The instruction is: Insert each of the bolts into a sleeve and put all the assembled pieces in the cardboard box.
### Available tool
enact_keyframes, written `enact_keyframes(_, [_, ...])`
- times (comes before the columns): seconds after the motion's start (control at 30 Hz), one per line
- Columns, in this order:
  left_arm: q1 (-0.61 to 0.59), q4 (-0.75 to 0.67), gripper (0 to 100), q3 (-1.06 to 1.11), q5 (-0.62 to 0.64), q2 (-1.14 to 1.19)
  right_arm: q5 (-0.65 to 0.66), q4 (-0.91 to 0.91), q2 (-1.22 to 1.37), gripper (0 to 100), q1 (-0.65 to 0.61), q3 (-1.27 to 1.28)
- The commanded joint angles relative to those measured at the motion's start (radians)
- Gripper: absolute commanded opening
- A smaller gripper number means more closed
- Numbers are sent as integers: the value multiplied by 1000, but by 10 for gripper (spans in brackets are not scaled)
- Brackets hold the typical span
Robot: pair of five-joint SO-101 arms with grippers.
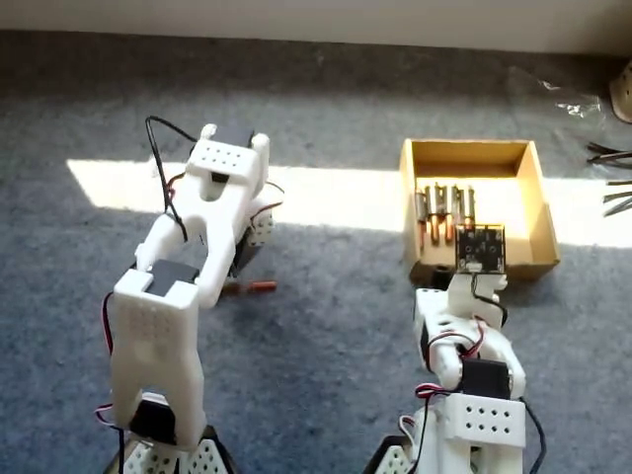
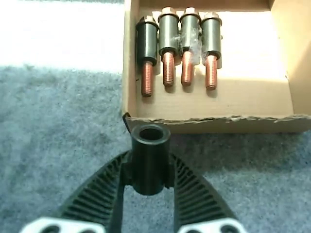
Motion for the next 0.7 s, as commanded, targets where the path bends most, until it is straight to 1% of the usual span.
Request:
enact_keyframes(0.0, [24,12,34,4,92,-27,3,-25,-15,4,7,-7])
enact_keyframes(0.17, [22,12,35,4,121,-124,3,-25,-15,4,7,-7])
enact_keyframes(0.33, [13,11,49,51,293,-265,3,-25,-15,4,7,-7])
enact_keyframes(0.4, [4,6,95,97,384,-314,3,-25,-15,4,7,-7])
enact_keyframes(0.47, [-12,5,155,137,448,-355,3,-25,-15,4,7,-7])
enact_keyframes(0.67, [-16,5,322,213,463,-387,3,-25,-15,4,7,-7])
